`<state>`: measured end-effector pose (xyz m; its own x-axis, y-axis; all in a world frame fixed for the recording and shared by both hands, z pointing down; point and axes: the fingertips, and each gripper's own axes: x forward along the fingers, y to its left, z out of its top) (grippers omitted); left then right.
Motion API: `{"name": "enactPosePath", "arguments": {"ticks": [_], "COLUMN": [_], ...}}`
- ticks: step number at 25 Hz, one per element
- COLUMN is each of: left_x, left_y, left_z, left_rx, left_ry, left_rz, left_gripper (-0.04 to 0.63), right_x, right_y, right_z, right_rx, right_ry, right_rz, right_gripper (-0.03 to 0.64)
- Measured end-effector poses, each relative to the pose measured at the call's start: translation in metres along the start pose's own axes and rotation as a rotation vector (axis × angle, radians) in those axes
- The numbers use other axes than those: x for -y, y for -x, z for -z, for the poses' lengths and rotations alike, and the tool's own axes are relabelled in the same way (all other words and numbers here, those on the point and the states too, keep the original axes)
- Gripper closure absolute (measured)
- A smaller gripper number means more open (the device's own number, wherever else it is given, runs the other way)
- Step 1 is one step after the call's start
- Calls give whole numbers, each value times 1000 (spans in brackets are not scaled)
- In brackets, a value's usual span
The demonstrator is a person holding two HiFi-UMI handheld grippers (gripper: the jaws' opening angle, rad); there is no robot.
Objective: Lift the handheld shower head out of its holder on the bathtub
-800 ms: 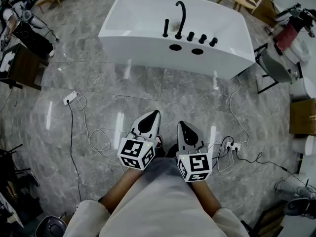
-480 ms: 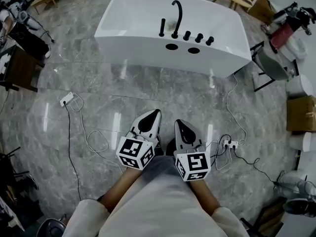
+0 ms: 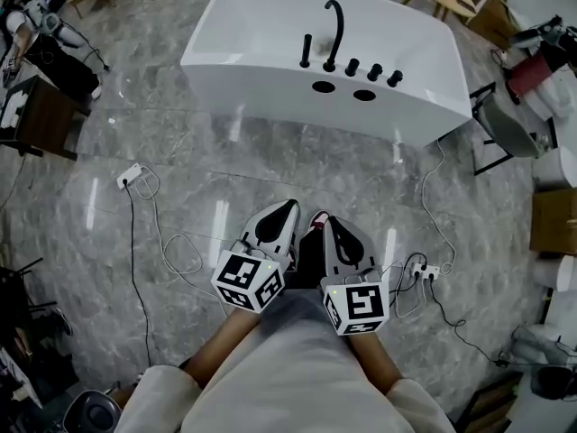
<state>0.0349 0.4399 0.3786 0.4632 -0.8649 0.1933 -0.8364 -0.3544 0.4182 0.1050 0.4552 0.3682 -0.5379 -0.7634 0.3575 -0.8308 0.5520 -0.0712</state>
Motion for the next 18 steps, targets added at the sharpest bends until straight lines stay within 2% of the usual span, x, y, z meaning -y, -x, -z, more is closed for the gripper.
{"name": "enactPosePath", "arguments": {"ticks": [6,18], "left_x": [-5,-12], "left_y": [-43,-168], "left_z": [-17,-45], "left_rx": [26,8], "left_ry": [11,-4], "left_rz": [12,-5], "left_gripper": [589,589], "right_x": [26,112], "right_y": [-38,-115], "right_z": [-17,-46], "right_rx": [1,-14], "right_ry": [-3,-2], "right_rz": [-48,-131], "right_gripper": [603,603]}}
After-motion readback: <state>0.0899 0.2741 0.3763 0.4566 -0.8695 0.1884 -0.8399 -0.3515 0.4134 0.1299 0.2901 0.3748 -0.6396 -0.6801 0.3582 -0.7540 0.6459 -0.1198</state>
